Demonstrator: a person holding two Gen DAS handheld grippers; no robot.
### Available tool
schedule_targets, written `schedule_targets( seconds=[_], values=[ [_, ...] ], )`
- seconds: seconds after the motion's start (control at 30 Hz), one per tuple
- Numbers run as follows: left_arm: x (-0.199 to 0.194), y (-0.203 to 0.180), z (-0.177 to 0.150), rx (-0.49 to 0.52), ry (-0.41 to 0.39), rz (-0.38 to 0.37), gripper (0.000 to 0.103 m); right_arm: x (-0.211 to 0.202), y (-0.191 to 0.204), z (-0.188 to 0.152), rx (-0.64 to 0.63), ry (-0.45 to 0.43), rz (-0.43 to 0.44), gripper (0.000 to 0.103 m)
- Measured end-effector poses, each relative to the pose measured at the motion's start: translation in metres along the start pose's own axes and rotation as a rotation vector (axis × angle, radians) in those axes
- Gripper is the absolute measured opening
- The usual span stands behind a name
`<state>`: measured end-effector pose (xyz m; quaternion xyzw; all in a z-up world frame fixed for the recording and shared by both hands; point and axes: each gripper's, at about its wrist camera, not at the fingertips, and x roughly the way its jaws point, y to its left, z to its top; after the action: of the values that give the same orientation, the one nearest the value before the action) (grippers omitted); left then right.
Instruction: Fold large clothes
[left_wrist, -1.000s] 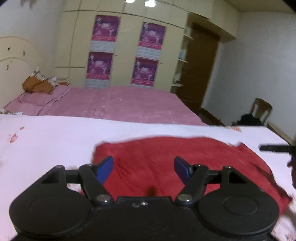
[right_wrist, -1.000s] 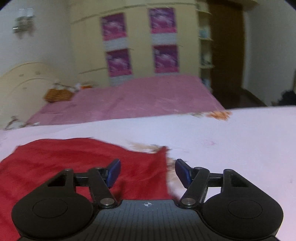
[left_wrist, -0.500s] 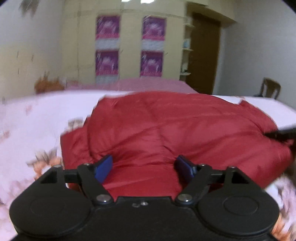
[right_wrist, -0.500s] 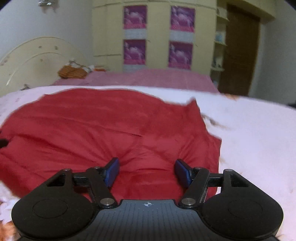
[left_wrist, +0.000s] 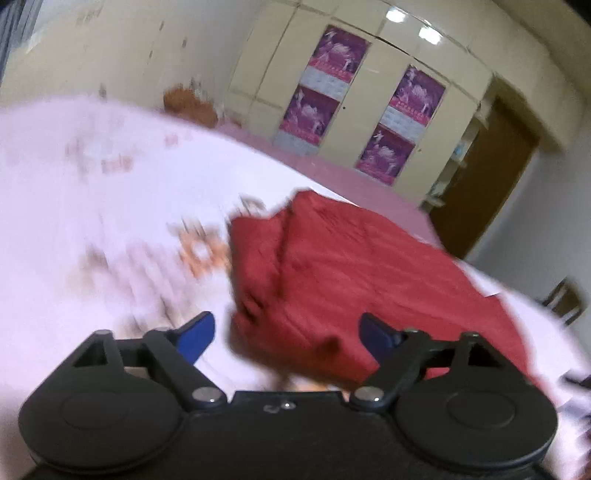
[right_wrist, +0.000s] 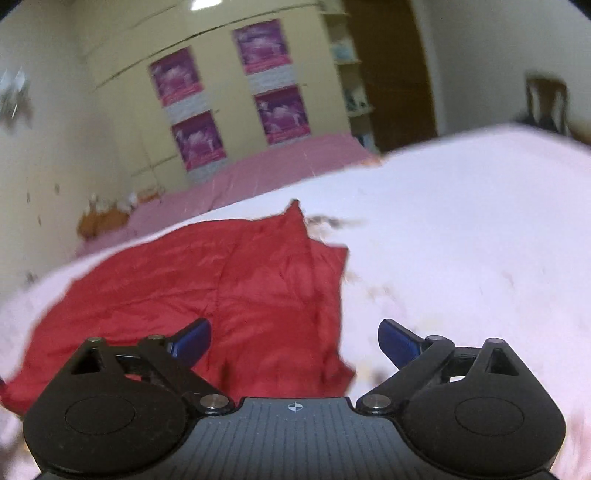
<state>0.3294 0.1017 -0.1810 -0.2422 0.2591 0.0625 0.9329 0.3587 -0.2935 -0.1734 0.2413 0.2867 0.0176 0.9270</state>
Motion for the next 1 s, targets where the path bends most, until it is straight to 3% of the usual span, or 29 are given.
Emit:
schedule_targets(
  seconds=[0.1,0.13,0.17,0.2,0.37,0.53,0.6,0.7,0.77,1.0],
  values=[
    [0.009,0.011,-0.011,-0.185,0.042,-0.082,0.071,-0.004,-0.02,-0.013,0.202,0.037,0.053,0.095],
    [0.015,0.016,-0.011,-0.252,0.051,-0.099,0.068,-0.001,-0.026,-0.017,0.271,0.056,0.075,0.092],
    [0.024,0.02,-0.011,-0.301,0.055,-0.11,0.066,0.004,-0.03,-0.019,0.324,0.076,0.094,0.082],
    [0.032,0.023,-0.01,-0.337,0.054,-0.117,0.065,0.01,-0.034,-0.022,0.38,0.092,0.116,0.075],
    [0.069,0.032,-0.001,-0.425,0.049,-0.119,0.059,0.034,-0.034,-0.018,0.458,0.075,0.155,0.074],
    [0.099,0.026,0.014,-0.401,0.038,-0.1,0.048,0.058,-0.023,-0.005,0.395,0.071,0.149,0.072],
    [0.104,0.02,0.019,-0.365,0.036,-0.069,0.041,0.069,-0.019,-0.003,0.368,0.091,0.136,0.038],
    [0.099,0.009,0.021,-0.279,0.035,-0.029,0.028,0.075,-0.017,-0.003,0.339,0.098,0.143,0.028],
    [0.093,0.003,0.022,-0.236,0.032,-0.012,0.02,0.069,-0.013,-0.001,0.305,0.089,0.136,0.023],
    [0.058,-0.023,0.02,-0.137,0.024,0.01,0.017,0.047,-0.012,0.008,0.239,0.09,0.134,0.017]
  ],
)
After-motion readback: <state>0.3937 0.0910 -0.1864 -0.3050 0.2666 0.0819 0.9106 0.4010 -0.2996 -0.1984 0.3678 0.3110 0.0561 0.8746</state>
